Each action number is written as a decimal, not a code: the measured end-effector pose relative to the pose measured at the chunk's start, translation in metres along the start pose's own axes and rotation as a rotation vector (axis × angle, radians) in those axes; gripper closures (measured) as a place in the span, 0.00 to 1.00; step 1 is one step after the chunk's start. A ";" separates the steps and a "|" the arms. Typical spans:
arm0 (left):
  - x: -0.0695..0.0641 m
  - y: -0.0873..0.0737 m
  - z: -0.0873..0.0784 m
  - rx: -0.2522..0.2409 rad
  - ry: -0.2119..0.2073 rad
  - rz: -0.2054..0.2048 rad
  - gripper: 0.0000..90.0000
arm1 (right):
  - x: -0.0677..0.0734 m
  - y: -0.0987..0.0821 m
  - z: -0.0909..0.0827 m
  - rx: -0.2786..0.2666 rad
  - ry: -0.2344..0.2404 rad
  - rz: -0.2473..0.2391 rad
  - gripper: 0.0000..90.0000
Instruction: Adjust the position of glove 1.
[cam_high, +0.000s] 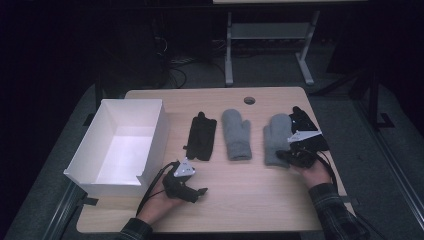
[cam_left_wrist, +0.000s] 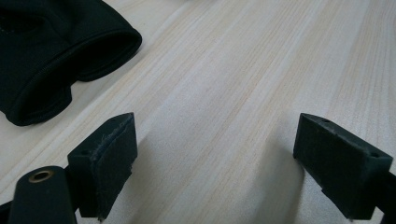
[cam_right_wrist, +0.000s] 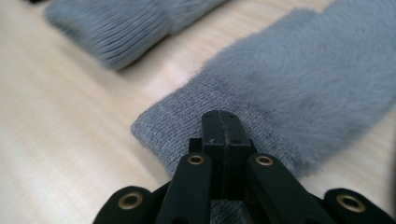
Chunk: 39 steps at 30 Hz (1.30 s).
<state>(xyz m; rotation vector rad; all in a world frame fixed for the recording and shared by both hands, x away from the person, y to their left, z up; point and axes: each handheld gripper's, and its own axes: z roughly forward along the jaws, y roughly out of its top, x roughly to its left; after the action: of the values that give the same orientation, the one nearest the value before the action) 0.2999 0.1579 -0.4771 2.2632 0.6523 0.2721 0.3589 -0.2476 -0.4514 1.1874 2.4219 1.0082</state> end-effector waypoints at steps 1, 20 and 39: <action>0.000 0.000 0.000 0.000 0.002 0.000 0.14 | 0.003 -0.001 -0.001 0.001 0.003 -0.004 1.00; -0.001 0.000 0.001 -0.009 0.001 -0.009 0.14 | 0.058 -0.024 -0.028 0.033 0.107 -0.104 1.00; 0.000 0.000 0.000 -0.004 0.003 0.002 0.14 | 0.026 -0.015 -0.037 -0.062 0.052 -0.062 1.00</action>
<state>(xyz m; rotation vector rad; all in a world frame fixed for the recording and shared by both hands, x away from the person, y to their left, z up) 0.3000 0.1579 -0.4773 2.2607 0.6507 0.2781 0.3153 -0.2515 -0.4329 1.0718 2.4323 1.1003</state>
